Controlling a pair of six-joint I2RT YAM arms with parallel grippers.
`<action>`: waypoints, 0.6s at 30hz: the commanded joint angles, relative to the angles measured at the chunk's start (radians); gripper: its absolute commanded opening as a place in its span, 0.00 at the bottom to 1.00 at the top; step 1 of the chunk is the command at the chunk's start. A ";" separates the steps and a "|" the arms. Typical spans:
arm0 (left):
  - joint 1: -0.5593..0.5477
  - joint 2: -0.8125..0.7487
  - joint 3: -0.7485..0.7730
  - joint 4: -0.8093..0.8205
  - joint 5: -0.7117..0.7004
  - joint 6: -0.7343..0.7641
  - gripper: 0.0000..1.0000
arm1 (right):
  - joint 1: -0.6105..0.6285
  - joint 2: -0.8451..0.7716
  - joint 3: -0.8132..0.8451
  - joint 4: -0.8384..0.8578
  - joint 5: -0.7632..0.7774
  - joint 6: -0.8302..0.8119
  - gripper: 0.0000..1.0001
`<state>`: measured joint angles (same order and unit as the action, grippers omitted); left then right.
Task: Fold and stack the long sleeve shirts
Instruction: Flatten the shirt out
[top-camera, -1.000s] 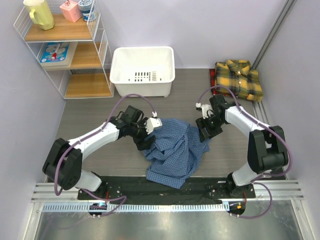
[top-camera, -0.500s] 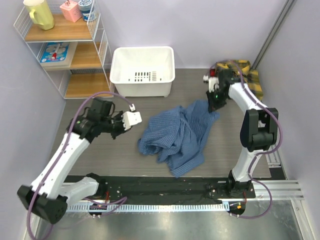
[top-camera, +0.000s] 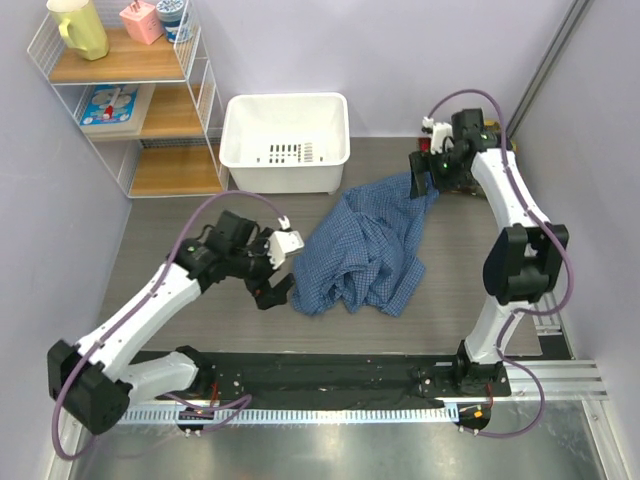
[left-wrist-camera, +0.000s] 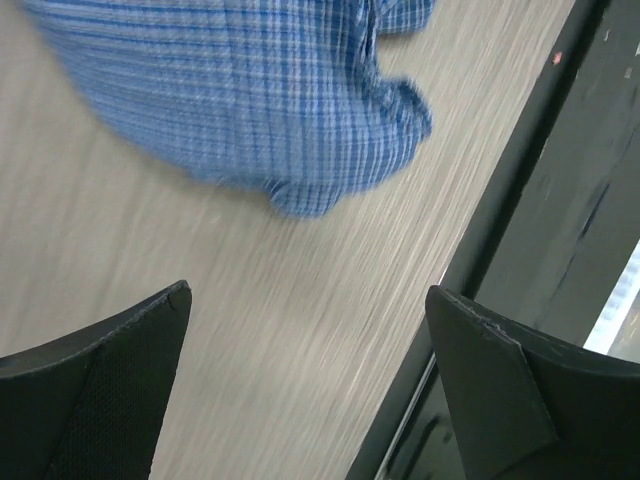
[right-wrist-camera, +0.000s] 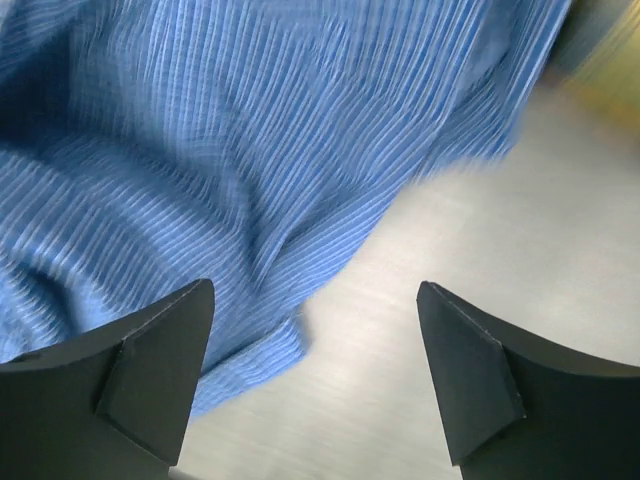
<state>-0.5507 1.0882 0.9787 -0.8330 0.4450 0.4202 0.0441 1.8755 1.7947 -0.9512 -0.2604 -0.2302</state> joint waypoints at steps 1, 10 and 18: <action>-0.103 0.082 -0.038 0.334 -0.086 -0.277 1.00 | -0.023 -0.263 -0.259 -0.066 -0.202 0.144 0.88; -0.385 0.254 -0.118 0.620 -0.351 -0.291 1.00 | -0.023 -0.357 -0.713 0.124 -0.218 0.327 0.89; -0.374 0.294 -0.103 0.625 -0.540 -0.305 0.40 | -0.015 -0.233 -0.851 0.287 -0.223 0.405 0.78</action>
<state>-0.9684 1.4117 0.8520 -0.2623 -0.0040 0.1459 0.0235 1.6127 0.9596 -0.7898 -0.4629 0.1078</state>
